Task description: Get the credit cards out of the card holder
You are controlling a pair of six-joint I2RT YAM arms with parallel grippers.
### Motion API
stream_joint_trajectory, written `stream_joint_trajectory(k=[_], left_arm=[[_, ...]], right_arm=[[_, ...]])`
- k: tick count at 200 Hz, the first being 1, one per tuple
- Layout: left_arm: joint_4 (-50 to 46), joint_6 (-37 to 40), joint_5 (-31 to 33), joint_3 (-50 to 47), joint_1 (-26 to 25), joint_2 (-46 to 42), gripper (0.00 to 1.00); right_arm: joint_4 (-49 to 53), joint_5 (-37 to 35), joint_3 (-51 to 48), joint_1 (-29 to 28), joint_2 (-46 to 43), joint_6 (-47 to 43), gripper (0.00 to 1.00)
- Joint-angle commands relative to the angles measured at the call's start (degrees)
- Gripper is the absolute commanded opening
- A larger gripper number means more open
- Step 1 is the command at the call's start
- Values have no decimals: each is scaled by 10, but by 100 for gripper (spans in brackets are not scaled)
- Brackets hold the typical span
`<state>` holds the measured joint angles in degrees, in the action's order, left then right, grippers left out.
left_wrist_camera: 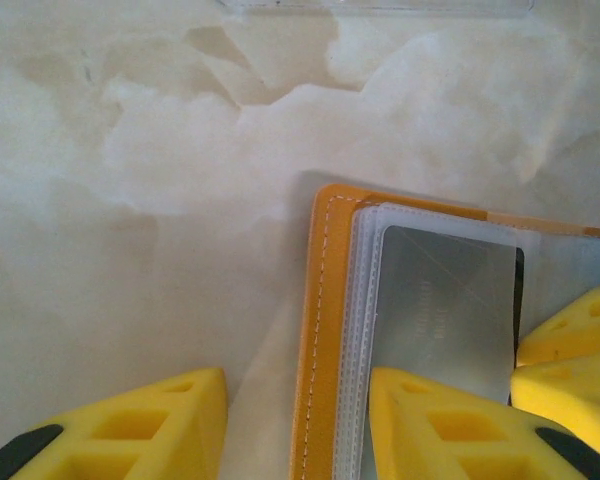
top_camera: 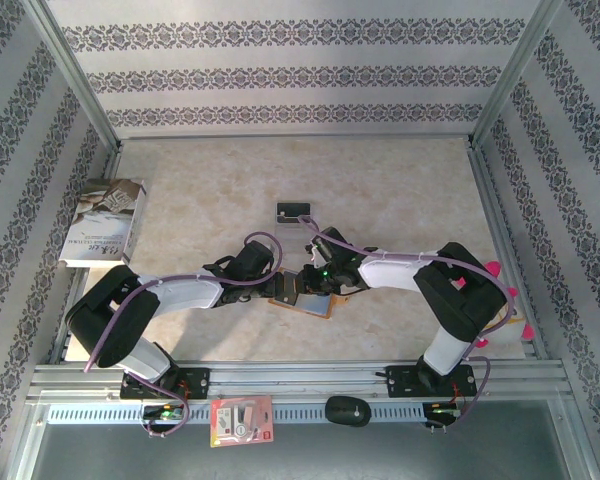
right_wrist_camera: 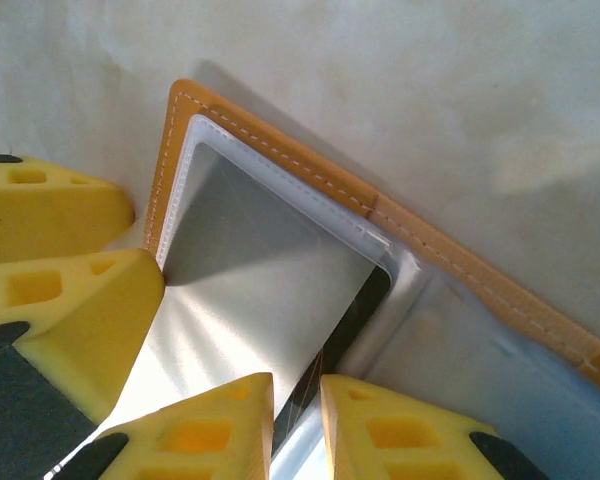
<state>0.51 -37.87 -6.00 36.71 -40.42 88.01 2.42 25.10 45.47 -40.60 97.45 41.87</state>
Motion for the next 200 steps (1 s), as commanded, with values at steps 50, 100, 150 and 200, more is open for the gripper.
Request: stream_joint_trajectory(k=[50, 100, 150, 200], left_arm=[[-28, -9, -46, -28, -6, 28, 41], [-25, -10, -51, -30, -6, 32, 41], [-32, -15, -55, -40, -7, 21, 41], [-40, -23, -66, -51, -7, 3, 41]], right_arm=[[23, -9, -12, 6, -17, 5, 32], [8, -1, -7, 8, -1, 8, 28], [-7, 2, 8, 16, 14, -4, 16], [22, 6, 29, 32, 24, -47, 0]])
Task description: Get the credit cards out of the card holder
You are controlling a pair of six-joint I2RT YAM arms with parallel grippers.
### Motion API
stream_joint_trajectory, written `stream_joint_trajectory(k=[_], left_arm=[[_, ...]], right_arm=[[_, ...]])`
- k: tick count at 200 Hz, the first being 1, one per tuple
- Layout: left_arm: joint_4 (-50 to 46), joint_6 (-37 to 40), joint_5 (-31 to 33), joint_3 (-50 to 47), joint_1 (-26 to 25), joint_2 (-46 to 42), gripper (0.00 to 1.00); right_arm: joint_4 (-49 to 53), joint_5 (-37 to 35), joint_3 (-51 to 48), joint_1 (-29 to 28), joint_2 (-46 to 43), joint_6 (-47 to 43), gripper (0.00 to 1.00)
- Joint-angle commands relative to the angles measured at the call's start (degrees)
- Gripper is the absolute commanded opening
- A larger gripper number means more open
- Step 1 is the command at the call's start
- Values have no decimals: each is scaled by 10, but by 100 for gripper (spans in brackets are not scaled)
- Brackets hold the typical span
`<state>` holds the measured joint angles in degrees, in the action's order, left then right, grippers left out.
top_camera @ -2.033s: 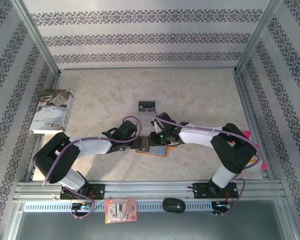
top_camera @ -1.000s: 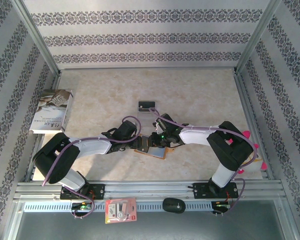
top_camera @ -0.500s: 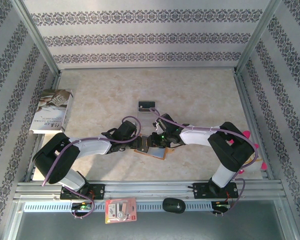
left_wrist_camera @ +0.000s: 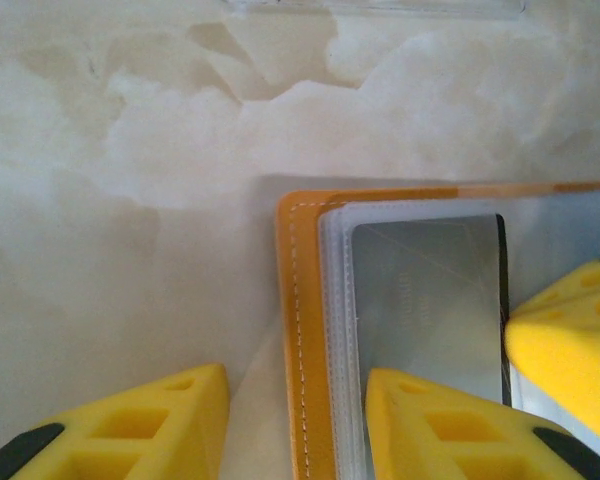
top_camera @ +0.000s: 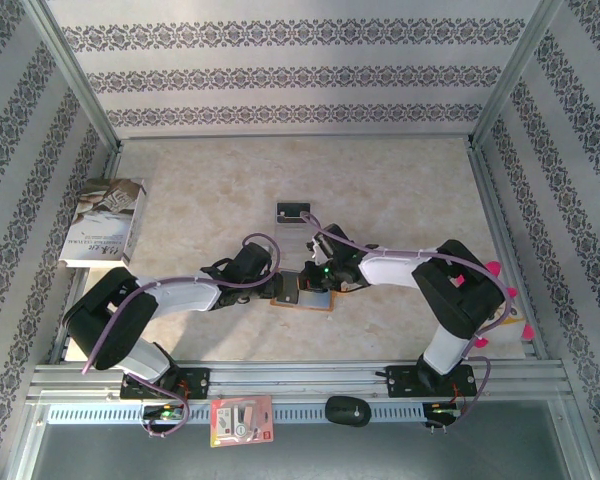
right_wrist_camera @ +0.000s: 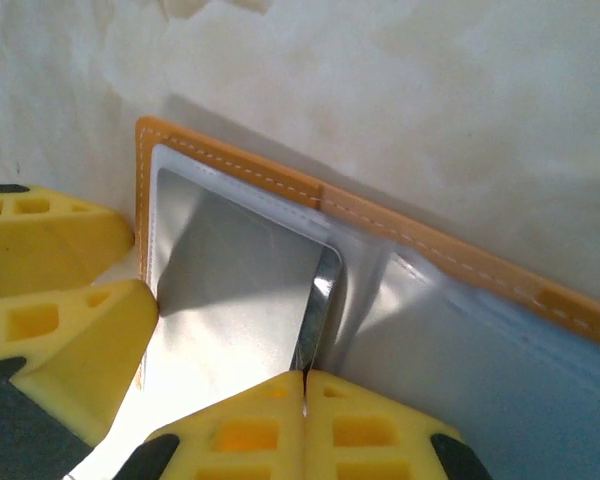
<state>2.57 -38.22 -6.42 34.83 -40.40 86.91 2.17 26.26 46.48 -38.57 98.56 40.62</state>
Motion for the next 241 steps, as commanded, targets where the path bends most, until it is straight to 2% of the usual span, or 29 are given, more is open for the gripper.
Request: stream_joint_trajectory(k=[1, 38, 68, 89, 98, 128, 157, 177, 202, 241], left_arm=[[-61, -19, -62, -32, -7, 13, 41], [-69, -25, -62, -38, -7, 2, 41], [-66, -25, -55, -40, -8, 9, 41], [-65, -26, -57, -38, -7, 15, 41], [-66, -26, -59, -36, -7, 18, 41], [-74, -23, -58, -31, -7, 18, 40], [-86, -4, -34, -24, -11, -25, 46], [-104, 24, 17, 1, -35, -50, 50], [-133, 67, 78, 53, -71, -25, 52], [-120, 79, 85, 67, -72, 23, 51]], right_arm=[[26, -6, 20, 12, 13, -36, 0], [94, -42, 45, 18, 11, -85, 0], [108, -85, 37, 10, -9, -99, 0], [107, -123, 35, -11, -36, -126, 25], [112, -148, 38, -23, -52, -142, 32], [131, -204, 47, -47, -87, -175, 42], [165, -271, 50, -58, -98, -198, 44], [167, -281, 36, -50, -103, -197, 45], [165, -291, 19, -46, -110, -197, 46], [164, -298, 2, -43, -123, -198, 46]])
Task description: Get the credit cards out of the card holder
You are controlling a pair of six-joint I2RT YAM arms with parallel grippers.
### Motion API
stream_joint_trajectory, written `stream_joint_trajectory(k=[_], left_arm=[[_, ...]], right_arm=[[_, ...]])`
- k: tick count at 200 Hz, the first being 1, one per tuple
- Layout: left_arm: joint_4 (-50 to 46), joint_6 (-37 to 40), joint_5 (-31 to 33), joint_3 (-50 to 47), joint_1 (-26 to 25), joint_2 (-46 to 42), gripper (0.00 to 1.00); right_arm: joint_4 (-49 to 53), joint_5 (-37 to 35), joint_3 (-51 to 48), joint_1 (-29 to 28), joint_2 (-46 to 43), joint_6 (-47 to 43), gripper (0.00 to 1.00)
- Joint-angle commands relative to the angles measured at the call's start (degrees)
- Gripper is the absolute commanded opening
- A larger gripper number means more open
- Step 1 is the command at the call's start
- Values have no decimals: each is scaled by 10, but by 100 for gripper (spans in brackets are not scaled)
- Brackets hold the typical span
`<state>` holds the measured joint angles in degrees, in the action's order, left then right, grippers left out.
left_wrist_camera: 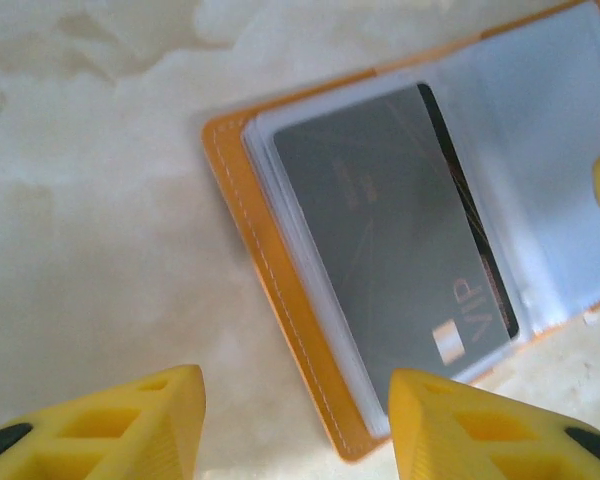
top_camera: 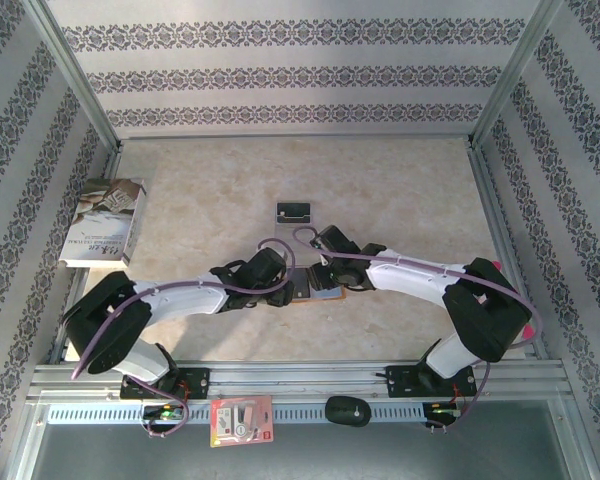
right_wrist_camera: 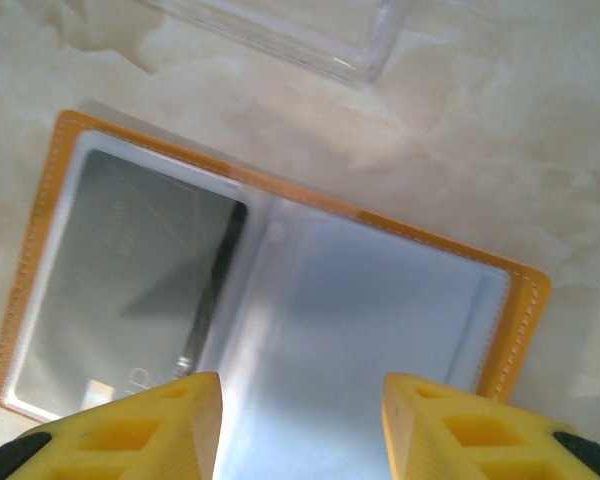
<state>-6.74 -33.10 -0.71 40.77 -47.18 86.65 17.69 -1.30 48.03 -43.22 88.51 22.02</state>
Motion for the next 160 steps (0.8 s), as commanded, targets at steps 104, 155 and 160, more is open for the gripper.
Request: stream_joint_trajectory(k=[104, 155, 160], left_arm=[[-5, 47, 33, 35, -25, 23, 43], [-27, 52, 51, 47, -25, 57, 45], [-31, 52, 52, 46, -25, 59, 45]], right_arm=[[-6, -5, -29, 11, -34, -9, 44], [-13, 6, -19, -6, -20, -24, 50], [-12, 4, -15, -9, -15, -26, 50]])
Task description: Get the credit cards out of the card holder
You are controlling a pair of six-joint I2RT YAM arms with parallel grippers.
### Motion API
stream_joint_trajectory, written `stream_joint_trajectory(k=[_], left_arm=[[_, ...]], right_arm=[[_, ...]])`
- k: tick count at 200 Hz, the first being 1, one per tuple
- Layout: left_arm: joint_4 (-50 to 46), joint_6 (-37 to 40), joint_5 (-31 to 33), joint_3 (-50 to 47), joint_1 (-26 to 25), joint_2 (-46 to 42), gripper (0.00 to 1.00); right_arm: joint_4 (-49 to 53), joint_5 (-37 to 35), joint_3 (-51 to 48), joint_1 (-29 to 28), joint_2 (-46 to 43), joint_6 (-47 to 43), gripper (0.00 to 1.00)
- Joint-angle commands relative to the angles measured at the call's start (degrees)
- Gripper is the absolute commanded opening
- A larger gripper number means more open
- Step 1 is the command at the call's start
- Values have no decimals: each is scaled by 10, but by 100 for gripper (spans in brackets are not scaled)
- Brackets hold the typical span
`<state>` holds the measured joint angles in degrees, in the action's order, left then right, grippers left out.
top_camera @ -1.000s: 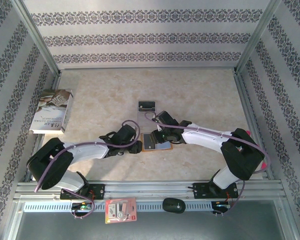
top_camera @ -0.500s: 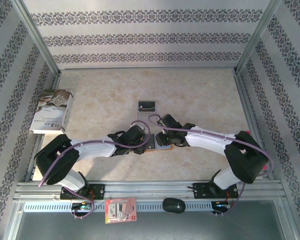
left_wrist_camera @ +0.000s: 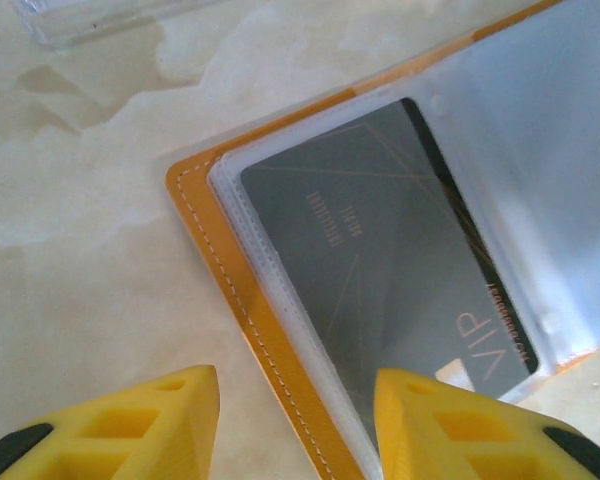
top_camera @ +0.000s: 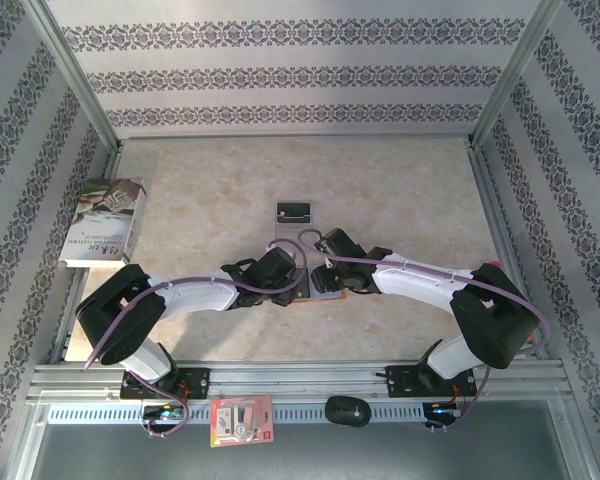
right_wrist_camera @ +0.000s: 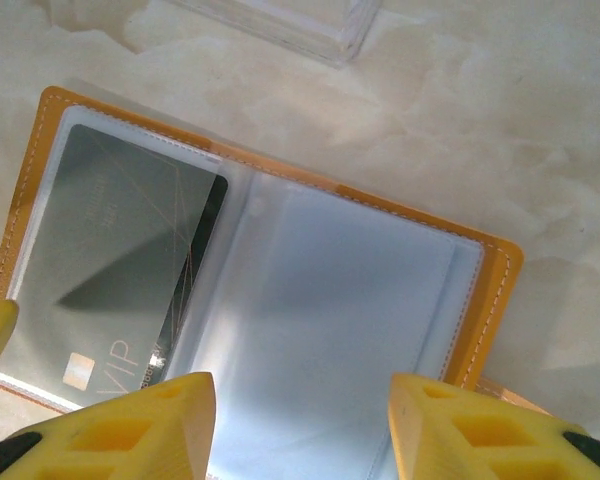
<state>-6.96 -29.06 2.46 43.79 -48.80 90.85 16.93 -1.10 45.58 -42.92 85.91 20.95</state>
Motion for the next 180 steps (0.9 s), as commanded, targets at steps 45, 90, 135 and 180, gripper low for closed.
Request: stream_joint_trajectory(k=[45, 90, 135, 180], left_arm=[[-30, -2, 19, -3, -9, 8, 44], [-22, -10, 12, -10, -9, 13, 44], [-20, -13, 9, -17, -8, 17, 44], [-17, -18, 5, -27, -4, 15, 44]], right_arm=[[6, -19, 43, -43, 58, -35, 52], [3, -29, 52, -49, 90, -31, 52], [19, -57, 44, -50, 105, -17, 52], [36, -97, 23, -34, 78, 5, 52]])
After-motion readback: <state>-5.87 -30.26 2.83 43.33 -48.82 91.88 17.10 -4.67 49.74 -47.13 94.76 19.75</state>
